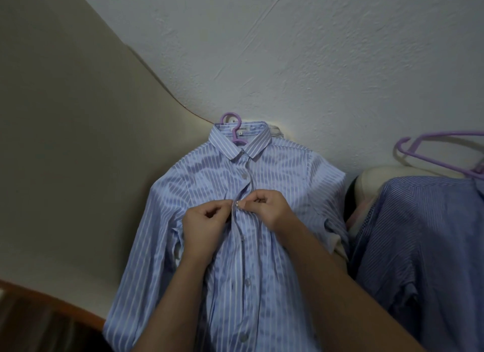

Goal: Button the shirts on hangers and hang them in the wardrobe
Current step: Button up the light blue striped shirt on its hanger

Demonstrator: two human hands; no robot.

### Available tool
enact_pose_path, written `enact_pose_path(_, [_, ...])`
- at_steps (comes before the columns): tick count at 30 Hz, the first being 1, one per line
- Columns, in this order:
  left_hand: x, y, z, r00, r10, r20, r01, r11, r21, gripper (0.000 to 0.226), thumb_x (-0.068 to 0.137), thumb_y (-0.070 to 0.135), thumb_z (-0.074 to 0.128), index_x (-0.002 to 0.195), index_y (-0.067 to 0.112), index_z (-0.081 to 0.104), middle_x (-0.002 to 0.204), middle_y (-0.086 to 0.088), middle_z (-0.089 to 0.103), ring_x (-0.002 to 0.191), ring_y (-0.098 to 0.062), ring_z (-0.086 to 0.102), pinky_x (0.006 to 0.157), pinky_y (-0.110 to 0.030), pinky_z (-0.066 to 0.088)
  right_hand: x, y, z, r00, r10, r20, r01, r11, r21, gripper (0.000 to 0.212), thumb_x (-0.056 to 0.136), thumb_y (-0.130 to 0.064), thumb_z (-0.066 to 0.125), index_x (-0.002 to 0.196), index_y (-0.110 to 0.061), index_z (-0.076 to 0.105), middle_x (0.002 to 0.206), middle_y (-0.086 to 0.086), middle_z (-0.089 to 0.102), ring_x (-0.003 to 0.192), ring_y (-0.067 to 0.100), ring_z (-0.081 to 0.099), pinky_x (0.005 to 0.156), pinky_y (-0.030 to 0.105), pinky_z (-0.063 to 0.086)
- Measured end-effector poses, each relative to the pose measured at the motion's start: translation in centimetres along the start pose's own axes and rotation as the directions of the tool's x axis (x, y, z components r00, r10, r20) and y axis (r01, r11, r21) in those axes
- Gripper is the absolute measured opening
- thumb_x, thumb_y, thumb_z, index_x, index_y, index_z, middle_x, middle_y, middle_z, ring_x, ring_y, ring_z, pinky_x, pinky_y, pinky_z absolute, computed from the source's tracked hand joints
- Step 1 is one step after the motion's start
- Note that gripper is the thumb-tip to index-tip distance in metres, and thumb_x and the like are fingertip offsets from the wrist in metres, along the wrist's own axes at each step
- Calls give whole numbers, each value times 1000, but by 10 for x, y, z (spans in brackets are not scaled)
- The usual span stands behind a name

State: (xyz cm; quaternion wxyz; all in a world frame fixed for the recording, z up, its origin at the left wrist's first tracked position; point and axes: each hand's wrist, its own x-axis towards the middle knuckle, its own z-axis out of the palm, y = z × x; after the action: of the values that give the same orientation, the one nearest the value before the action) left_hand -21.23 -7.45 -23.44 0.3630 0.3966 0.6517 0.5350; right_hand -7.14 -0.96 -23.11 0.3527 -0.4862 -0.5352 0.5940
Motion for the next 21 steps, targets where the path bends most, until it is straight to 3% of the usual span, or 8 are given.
enact_pose_path(4, [0, 3, 1, 999, 14, 32, -14, 1000, 27, 13, 91, 9, 71, 90, 15, 83, 85, 6, 79, 84, -9, 75, 81, -33, 62, 1, 3, -3, 1000, -23, 13, 23, 1000, 13, 13, 87, 2, 69, 74, -1, 69, 78, 17, 67, 72, 18, 64, 69, 21, 55])
enact_pose_path(8, [3, 1, 0, 998, 25, 56, -26, 999, 27, 14, 92, 9, 69, 92, 13, 82, 87, 5, 79, 86, -10, 75, 82, -31, 61, 3, 7, -5, 999, -35, 7, 35, 999, 9, 7, 86, 0, 70, 80, 1, 73, 85, 20, 71, 79, 20, 68, 74, 25, 55])
enact_pose_path(15, [0, -3, 1, 997, 44, 63, -45, 999, 4, 7, 90, 17, 76, 93, 18, 83, 89, 7, 79, 89, -10, 75, 83, -29, 58, 2, 9, -4, 998, -54, -18, 54, 999, -3, 14, 86, 0, 71, 76, -10, 74, 78, 6, 73, 76, 13, 70, 72, 20, 55])
enact_pose_path(21, [0, -5, 1, 997, 67, 36, -68, 998, 17, 15, 84, 16, 81, 99, 16, 82, 94, 4, 78, 93, -9, 73, 87, -30, 58, 1, 12, -6, 996, -82, -27, 82, 997, -5, 7, 87, 0, 70, 82, -3, 75, 85, 11, 73, 84, 20, 70, 80, 27, 58])
